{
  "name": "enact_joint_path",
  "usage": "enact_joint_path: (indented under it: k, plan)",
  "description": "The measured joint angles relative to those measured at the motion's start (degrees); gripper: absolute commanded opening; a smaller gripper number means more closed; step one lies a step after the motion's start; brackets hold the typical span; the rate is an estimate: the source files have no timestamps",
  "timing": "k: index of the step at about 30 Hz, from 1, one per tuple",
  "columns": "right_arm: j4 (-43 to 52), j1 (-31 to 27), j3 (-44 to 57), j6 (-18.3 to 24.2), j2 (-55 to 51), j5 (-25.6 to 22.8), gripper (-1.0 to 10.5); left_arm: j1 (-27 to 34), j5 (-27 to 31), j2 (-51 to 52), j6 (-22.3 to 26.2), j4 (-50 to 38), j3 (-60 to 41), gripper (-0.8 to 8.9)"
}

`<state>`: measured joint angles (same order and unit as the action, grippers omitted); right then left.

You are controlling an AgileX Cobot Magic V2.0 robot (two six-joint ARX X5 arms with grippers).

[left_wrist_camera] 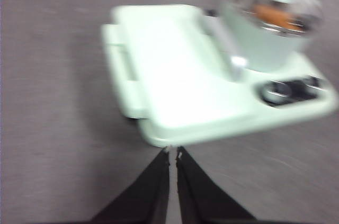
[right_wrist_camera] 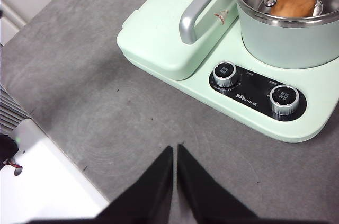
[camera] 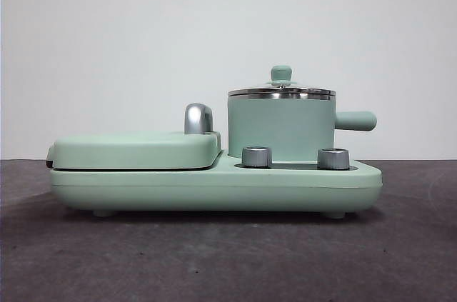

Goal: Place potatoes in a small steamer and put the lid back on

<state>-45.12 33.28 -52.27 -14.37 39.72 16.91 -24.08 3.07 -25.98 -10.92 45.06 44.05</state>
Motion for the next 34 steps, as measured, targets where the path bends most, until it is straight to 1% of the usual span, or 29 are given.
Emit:
enact_joint_path:
  k: [4,6,10,13,17,20,34]
  plan:
    - [0.00,0.00,0.00,0.00,0.00,0.00,0.1,10.23,-1.05,6.60,5.18,-10.97,-10.58,0.25]
    - [0.00,0.00,0.00,0.00,0.00,0.00,0.1,13.88,-1.79,10.69,7.15,-17.05,-16.46,0.26]
    - [0.00,0.00,0.00,0.00,0.00,0.00,0.1,18.38,-1.92,17.81,9.29,-27.45,-27.76,0.26]
    - [0.00,0.00,0.00,0.00,0.00,0.00,0.1,20.44,-1.95,21.81,9.40,-32.13,-34.80,0.26]
    - [0.00,0.00,0.00,0.00,0.00,-0.02,0.1,21.57,-1.95,25.81,8.76,-33.64,-40.41,0.26]
    - [0.00,0.00,0.00,0.00,-0.04,0.00,0.1,21.59,-1.95,25.73,8.57,-34.51,-42.14,0.26]
    - [0.02,0.00,0.00,0.00,-0.07,-0.02,0.1,21.59,-1.95,25.68,8.57,-34.58,-42.18,0.26]
